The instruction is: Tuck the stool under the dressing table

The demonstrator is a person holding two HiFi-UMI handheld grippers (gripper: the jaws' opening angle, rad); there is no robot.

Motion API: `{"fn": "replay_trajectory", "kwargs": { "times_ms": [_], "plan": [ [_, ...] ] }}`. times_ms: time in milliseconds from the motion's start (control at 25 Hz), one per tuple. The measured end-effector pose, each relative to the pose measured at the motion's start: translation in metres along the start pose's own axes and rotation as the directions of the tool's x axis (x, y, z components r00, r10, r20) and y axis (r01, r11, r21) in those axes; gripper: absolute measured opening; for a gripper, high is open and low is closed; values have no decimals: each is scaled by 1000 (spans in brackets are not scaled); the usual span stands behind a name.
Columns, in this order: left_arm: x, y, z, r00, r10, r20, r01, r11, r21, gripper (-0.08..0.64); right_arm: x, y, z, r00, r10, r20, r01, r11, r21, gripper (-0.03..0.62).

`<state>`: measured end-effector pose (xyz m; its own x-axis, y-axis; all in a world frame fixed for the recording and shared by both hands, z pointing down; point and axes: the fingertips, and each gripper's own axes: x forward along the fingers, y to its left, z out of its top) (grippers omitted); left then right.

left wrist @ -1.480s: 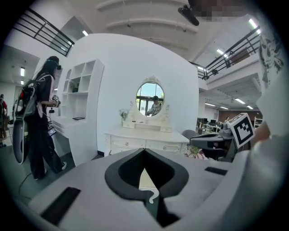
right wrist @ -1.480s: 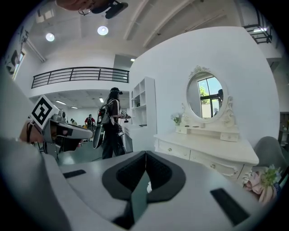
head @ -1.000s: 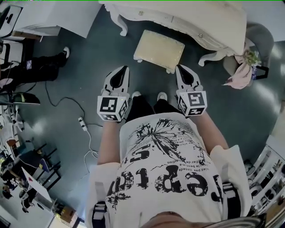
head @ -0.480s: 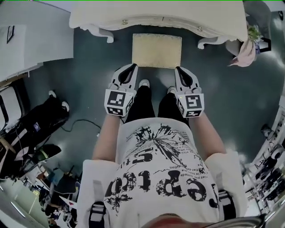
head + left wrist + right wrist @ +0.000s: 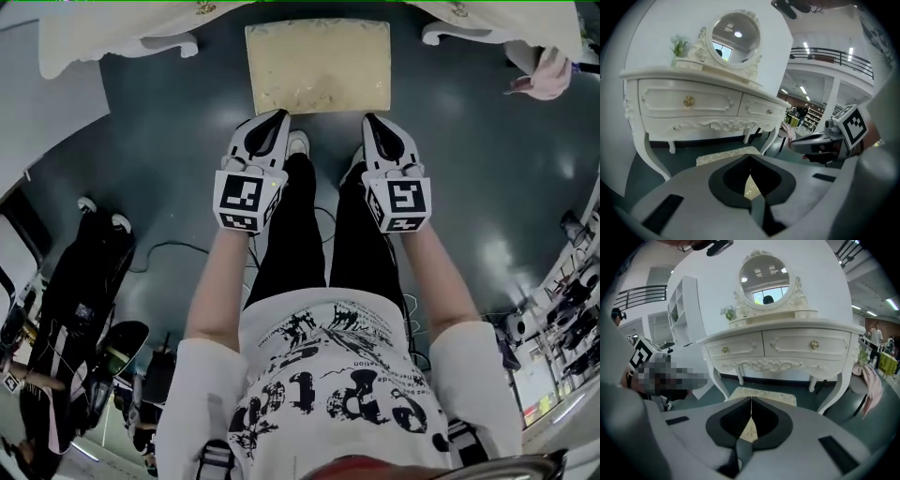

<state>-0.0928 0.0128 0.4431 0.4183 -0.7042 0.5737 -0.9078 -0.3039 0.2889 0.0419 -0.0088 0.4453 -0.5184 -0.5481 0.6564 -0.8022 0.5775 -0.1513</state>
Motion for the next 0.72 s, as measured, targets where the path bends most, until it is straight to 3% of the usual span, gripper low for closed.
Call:
{"fn": "replay_trajectory", "kwargs": {
  "times_ms": [200,400,600,720],
  "plan": [
    [46,36,-78,997,24,-67,-27,999,-38,20,71,-11,-68,997,-33,-68,36,998,49,18],
    [81,47,-146,991,18,-129,-26,997,-67,20,115,-17,-132,991,-39,-130,47,997,60,18],
    [106,46,-190,983,2,-185,-6,1000,-24,20,137,-21,-170,984,-49,-170,63,995,78,18],
    [115,49,-204,981,14,-193,-25,998,-56,20,144,-24,-186,978,-63,-197,82,993,87,18]
  ]
}}
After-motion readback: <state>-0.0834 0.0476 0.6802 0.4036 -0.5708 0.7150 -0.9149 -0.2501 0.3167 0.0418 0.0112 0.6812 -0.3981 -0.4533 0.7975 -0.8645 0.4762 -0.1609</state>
